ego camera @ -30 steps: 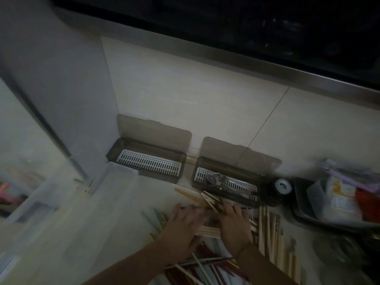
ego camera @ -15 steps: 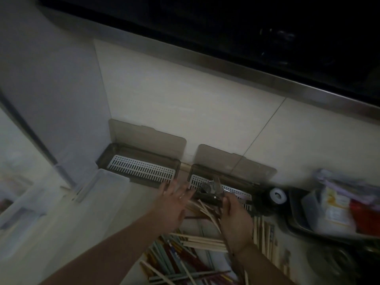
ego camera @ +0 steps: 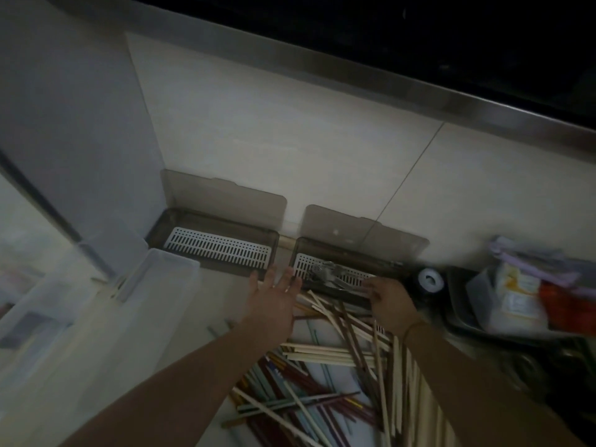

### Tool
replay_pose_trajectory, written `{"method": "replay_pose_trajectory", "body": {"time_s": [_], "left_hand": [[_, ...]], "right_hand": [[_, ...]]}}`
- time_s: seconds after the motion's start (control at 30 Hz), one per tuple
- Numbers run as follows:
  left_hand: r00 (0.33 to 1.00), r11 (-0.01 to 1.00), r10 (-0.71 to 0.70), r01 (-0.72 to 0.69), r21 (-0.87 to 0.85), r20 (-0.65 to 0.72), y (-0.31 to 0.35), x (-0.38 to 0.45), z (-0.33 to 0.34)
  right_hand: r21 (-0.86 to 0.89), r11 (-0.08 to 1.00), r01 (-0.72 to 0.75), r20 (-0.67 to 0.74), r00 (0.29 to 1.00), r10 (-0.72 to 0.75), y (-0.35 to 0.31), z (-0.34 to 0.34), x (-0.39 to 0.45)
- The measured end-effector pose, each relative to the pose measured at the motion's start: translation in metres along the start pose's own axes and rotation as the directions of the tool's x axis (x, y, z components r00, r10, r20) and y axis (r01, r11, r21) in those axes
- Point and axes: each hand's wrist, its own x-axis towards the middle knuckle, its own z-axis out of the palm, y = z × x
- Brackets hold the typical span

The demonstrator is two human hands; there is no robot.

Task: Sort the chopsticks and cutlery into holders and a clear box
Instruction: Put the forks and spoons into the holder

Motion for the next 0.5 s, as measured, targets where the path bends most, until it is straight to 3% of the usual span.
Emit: {"method": "replay_pose_trajectory", "body": {"time_s": [0.1,0.17,0.3,0.4,0.5], "left_hand": [[1.0,1.0,-0.004,0.004,-0.015,0.0,0.0,-0.001,-0.001],[1.0,1.0,-0.002,0.002,-0.018,-0.009,0.003,-0.005,0.002],[0.988,0.99,0.139,-0.141,-0.029,-0.062,0.023,-0.027,0.019],[0.91,0.913,0.399,-0.405,-0.04,-0.113,0.048,-0.042,0.038],[0.82,0.819,0.572,-0.571,-0.056,0.007,0.073,-0.045,0.045]], "right_hand": [[0.017,0.999,0.032,-0.34,0.94,-0.025,0.018,-0.002,-0.044],[0.003,0.998,0.069,-0.412,0.909,-0.062,0.03,0.005,-0.087],[-0.121,0.992,0.026,-0.42,0.904,-0.075,0.055,0.045,-0.18],[-0.206,0.977,0.062,-0.399,0.906,-0.141,0.069,0.085,-0.228],[-0.244,0.969,0.027,-0.291,0.951,-0.1,0.064,0.101,-0.249]]}}
